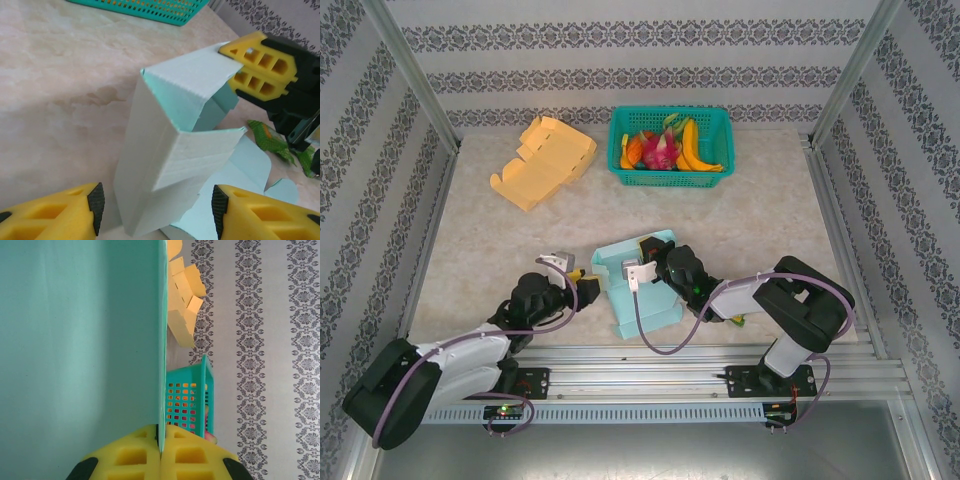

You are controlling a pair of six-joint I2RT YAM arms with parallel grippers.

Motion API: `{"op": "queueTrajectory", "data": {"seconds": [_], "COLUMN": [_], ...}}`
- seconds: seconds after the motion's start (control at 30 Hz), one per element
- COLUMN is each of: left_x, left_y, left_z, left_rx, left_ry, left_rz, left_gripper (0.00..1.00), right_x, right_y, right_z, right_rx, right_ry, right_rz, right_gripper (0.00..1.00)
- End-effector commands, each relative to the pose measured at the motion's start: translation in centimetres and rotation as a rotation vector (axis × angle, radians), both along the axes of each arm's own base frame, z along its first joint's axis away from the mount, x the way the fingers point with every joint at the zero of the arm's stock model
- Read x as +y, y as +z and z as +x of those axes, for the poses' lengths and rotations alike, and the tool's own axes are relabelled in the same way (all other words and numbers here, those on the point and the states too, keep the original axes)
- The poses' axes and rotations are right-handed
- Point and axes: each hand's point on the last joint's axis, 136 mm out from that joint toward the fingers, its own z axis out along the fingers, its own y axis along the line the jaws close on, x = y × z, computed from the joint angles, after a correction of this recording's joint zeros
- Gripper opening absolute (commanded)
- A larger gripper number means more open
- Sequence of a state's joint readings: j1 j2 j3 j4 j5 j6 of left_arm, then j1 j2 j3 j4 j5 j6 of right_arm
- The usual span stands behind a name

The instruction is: Fold the paper box

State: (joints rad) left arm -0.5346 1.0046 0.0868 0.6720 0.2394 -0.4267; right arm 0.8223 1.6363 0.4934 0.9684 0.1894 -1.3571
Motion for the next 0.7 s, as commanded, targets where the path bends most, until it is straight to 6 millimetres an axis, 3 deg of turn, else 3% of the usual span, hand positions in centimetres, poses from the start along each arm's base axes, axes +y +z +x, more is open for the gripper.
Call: {"op": "queueTrajectory", "data": {"seconds": [0.0,0.67], "left_x": [0.2,-2.7], "left_y": [1.1,-0.3], "left_z": [0.3,1.6], "left_rx": [-0.045,-0.020], "left_ry": [0.012,-0.032], "left_rz": [-0.023,0.073], "left_gripper": [0.60,0.58], "right_x": [0.0,0.0], "right_y": [-0.2,-0.6], "right_z": [-0.6,-0.7], "right_rx": [0.031,0.036], "right_ry": [0.016,0.020], "right_rz": [0.025,0.013], "right_gripper": [0.00,0.00]}}
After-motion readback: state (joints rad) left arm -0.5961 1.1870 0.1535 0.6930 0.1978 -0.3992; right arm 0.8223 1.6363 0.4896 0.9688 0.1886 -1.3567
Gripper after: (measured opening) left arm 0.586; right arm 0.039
